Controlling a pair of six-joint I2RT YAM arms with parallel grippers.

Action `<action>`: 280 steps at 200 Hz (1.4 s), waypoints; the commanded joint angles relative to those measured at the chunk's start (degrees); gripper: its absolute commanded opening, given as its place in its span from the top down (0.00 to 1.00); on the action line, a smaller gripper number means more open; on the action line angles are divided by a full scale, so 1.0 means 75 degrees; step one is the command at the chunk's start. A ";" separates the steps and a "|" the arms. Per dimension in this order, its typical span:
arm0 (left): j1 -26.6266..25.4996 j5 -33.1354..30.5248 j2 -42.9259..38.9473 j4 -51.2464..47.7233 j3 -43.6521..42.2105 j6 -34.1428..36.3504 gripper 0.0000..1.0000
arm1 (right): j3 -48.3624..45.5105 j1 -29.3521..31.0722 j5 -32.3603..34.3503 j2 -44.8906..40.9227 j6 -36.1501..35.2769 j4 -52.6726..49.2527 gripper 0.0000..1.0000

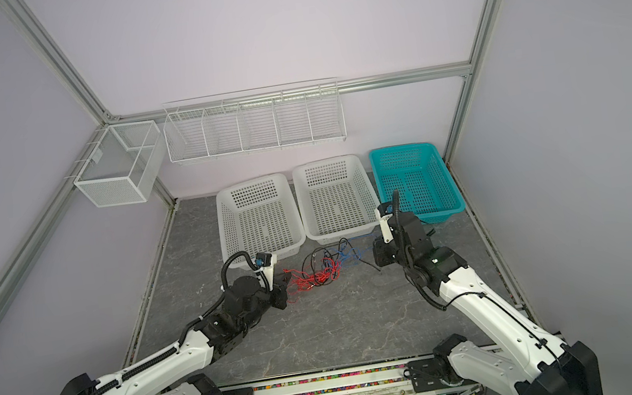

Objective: Untangle the cables

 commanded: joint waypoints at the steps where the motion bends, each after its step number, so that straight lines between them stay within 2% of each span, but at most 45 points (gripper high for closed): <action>1: 0.0074 0.0460 0.0131 0.0195 -0.0051 0.0143 0.82 | -0.0076 0.0086 -0.0866 0.0151 -0.0276 0.0796 0.94; 19: 0.0071 0.0709 0.0178 0.0347 0.0010 0.0179 0.54 | -0.0019 0.0224 -0.1202 0.0314 -0.0387 0.0986 0.94; 27: 0.0068 0.0794 0.0169 0.0359 0.0066 0.0206 0.45 | 0.0022 0.0322 -0.1288 0.0384 -0.0454 0.1039 0.94; 36: 0.0073 0.0878 0.0139 0.0401 0.0120 0.0255 0.39 | 0.0072 0.0432 -0.1320 0.0474 -0.0545 0.1075 0.94; 50: 0.0051 0.0943 0.0090 0.0517 0.0179 0.0334 0.34 | 0.0180 0.0599 -0.1326 0.0635 -0.0653 0.1118 0.94; 76: 0.0034 0.1106 0.0130 0.0697 0.0355 0.0508 0.30 | 0.0238 0.0880 -0.1525 0.0960 -0.0786 0.1267 0.94; 120: 0.0035 0.1222 0.0661 0.1327 0.0561 0.0595 0.31 | 0.0605 0.1078 -0.2266 0.1261 -0.0997 0.1596 0.94; 169: 0.0010 0.1257 0.1512 0.1650 0.0888 0.0607 0.38 | 0.0667 0.1113 -0.2887 0.1100 -0.1155 0.1711 0.93; 190: 0.0006 0.1390 0.1763 0.1815 0.0960 0.0577 0.45 | 0.0667 0.1109 -0.2984 0.1021 -0.1157 0.1697 0.93; 238: -0.0046 0.1551 0.2190 0.1880 0.1169 0.0576 0.82 | 0.0636 0.1119 -0.3073 0.0880 -0.1086 0.1781 0.93; 255: -0.0067 0.1572 0.2220 0.1858 0.1212 0.0572 1.00 | 0.0640 0.1119 -0.2981 0.0875 -0.1045 0.1764 0.93; 280: -0.0093 0.1639 0.2180 0.1820 0.1218 0.0587 1.00 | 0.0700 0.1121 -0.2486 0.0910 -0.0950 0.1638 0.93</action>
